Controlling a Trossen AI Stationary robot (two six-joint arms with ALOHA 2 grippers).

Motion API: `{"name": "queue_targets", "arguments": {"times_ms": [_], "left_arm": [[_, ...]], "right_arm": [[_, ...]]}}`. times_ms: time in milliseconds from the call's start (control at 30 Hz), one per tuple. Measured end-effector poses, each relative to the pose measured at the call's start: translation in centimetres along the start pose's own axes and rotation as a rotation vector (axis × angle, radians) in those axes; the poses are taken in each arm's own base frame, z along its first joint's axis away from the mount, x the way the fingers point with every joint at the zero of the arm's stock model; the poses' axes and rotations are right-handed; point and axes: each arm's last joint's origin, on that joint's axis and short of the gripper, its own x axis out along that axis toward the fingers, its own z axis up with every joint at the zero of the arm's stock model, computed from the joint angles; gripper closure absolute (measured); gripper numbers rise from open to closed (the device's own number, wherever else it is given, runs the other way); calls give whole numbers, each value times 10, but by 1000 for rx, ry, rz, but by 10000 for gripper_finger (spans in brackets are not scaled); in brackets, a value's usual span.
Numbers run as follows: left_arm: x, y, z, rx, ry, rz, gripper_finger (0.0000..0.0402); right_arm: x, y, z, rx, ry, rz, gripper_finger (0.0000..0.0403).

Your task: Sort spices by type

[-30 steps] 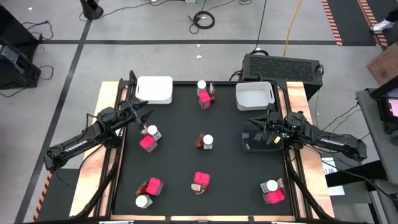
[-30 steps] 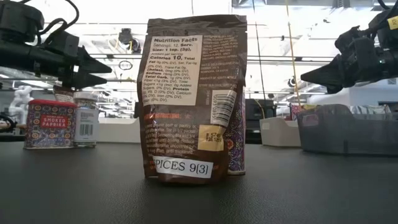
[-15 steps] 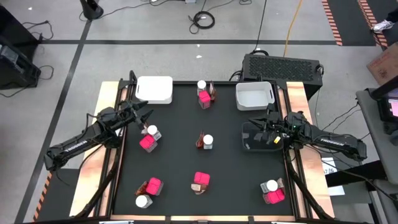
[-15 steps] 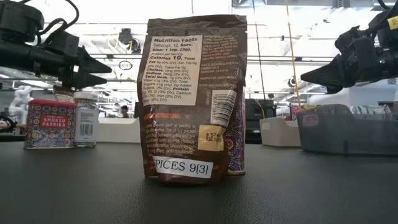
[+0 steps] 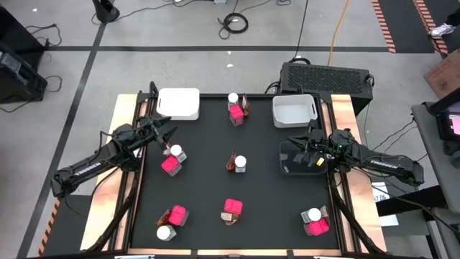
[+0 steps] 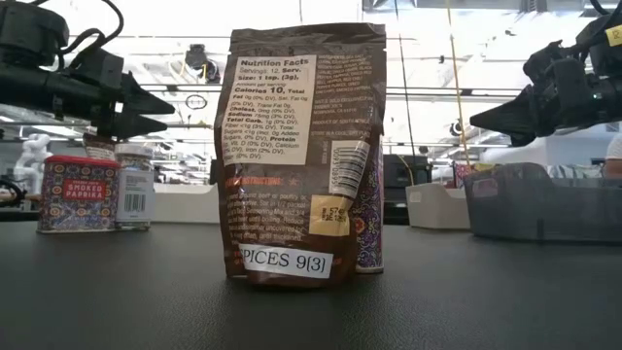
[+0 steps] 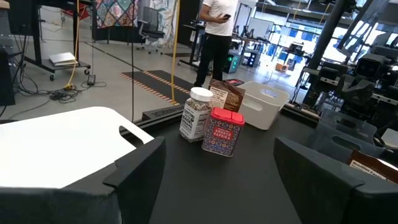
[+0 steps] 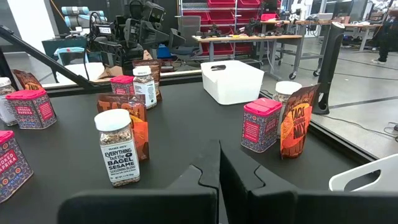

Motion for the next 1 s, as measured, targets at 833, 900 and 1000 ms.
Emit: {"name": "queue_targets", "arguments": {"times_ms": [833,900,1000], "left_arm": [[0,0,1,-3,-8,-2,100],[0,0,2,-12,-23,-5,100],[0,-1,3,-128,-31,-9,100]], "right_arm": [[-1,1,11,204,-108,21,403],[-1,1,15,204,-159,28,403],[-2,1,22,198,-228,38,403]]}}
